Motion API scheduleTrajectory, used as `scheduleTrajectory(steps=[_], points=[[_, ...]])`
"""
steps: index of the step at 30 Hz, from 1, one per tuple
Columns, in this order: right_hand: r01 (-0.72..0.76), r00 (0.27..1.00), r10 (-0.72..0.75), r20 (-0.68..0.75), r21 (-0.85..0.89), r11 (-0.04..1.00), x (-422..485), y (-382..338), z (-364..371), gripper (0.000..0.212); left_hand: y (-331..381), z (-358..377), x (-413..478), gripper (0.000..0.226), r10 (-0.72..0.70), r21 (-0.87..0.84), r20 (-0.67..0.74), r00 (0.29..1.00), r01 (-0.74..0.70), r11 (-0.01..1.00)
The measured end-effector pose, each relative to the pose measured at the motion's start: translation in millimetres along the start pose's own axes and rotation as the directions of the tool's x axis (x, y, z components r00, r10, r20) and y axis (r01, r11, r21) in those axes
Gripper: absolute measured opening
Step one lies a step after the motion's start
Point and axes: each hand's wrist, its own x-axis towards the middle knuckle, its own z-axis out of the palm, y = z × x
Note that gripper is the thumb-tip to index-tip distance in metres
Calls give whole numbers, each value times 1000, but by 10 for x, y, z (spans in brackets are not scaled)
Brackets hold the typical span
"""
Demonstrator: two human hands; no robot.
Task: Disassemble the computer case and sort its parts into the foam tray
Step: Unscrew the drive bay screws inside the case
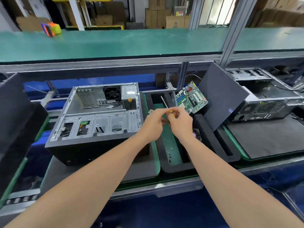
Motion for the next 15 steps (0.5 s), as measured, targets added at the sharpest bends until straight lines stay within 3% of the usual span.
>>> scheduleTrajectory(steps=[4,7,10,15], points=[[125,990,-129,57,72,990,30,-418,99,11,-33,-381,-67,66,36,127,-130,991,-20,992],[202,972,-213,99,109,973,2,-722,270,13,-95,-688,-217,74,42,261,-224,974,19,965],[278,946,-292,140,111,954,-35,-1044,495,16,-180,-1008,-374,80,43,290,-367,929,70,955],[337,912,-357,202,127,933,-114,-1513,973,23,-460,-1625,-522,74,-31,312,-366,930,154,937]])
